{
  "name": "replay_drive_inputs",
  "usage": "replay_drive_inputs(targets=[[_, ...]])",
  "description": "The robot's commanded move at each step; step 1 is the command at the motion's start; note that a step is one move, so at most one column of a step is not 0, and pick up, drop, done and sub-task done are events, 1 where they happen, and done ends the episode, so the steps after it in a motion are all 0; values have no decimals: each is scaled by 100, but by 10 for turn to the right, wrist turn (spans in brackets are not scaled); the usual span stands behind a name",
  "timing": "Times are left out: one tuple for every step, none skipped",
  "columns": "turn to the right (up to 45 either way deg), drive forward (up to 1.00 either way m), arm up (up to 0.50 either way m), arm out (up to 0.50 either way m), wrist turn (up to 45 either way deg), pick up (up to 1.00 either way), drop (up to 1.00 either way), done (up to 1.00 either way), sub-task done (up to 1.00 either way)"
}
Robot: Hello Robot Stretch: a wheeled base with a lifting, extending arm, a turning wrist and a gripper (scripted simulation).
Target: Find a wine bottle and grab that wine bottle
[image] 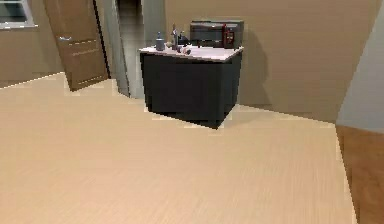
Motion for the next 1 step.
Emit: replay_drive_inputs(targets=[[0,100,0,0,0,0,0,0,0]])
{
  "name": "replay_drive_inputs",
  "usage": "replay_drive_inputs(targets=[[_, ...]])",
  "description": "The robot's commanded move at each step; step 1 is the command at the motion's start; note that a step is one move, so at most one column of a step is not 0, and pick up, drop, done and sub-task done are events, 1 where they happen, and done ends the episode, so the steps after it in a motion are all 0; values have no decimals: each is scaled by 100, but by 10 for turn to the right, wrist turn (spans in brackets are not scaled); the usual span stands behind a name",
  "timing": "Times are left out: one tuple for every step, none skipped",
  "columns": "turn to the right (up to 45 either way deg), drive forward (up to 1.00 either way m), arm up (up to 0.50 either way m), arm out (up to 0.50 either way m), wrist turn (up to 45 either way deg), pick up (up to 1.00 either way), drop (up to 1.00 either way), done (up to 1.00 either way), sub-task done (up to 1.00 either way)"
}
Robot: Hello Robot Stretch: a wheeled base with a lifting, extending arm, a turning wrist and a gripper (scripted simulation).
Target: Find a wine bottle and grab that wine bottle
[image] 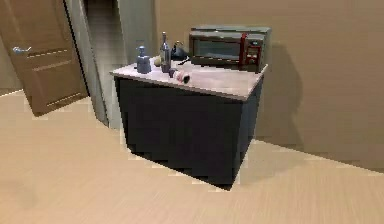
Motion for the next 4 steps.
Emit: replay_drive_inputs(targets=[[-30,0,0,0,0,0,0,0,0],[0,85,0,0,0,0,0,0,0],[-450,0,0,0,0,0,0,0,0],[-450,0,0,0,0,0,0,0,0]])
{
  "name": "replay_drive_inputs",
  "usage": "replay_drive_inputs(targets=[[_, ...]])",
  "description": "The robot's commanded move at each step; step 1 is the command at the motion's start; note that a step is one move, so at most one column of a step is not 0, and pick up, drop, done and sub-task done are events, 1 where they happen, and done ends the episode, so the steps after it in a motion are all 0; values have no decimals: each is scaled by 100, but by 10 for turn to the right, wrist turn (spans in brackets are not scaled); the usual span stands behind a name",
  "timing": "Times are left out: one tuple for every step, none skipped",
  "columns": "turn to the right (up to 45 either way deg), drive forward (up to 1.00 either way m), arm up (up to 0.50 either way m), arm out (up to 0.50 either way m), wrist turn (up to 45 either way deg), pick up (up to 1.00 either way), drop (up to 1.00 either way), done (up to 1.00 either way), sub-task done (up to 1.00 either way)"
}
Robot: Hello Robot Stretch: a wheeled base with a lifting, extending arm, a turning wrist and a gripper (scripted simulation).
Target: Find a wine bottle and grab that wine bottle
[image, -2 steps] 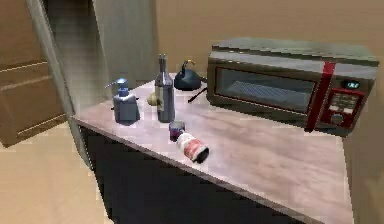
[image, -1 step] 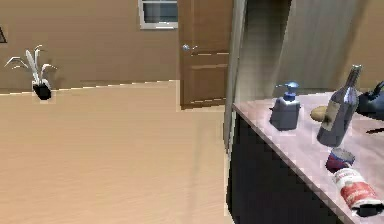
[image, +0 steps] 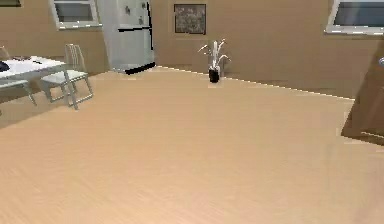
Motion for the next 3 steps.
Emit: replay_drive_inputs(targets=[[390,0,0,0,0,0,0,0,0],[30,0,0,0,0,0,0,0,0],[0,100,0,0,0,0,0,0,0]])
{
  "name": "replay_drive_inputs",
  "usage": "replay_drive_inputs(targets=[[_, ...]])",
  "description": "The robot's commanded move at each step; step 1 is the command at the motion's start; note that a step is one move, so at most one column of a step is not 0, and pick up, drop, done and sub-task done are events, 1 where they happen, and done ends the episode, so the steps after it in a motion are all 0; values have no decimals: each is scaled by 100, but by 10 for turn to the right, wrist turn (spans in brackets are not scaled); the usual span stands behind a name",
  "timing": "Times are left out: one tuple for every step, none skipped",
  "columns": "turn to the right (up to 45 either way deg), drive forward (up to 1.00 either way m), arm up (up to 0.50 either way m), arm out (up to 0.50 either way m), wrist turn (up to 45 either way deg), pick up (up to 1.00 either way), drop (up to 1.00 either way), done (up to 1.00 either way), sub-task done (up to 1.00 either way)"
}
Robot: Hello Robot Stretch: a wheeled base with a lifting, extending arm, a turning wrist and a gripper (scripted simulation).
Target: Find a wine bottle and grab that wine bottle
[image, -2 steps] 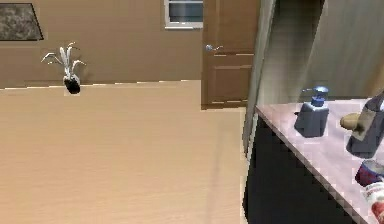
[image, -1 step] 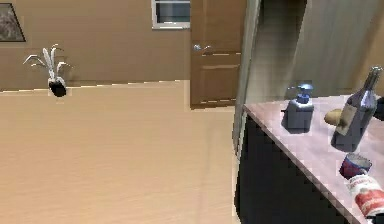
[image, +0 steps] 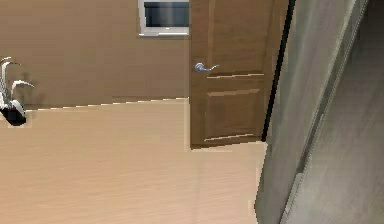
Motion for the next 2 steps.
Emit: replay_drive_inputs(targets=[[180,0,0,0,0,0,0,0,0],[0,0,50,0,0,0,0,0,0]])
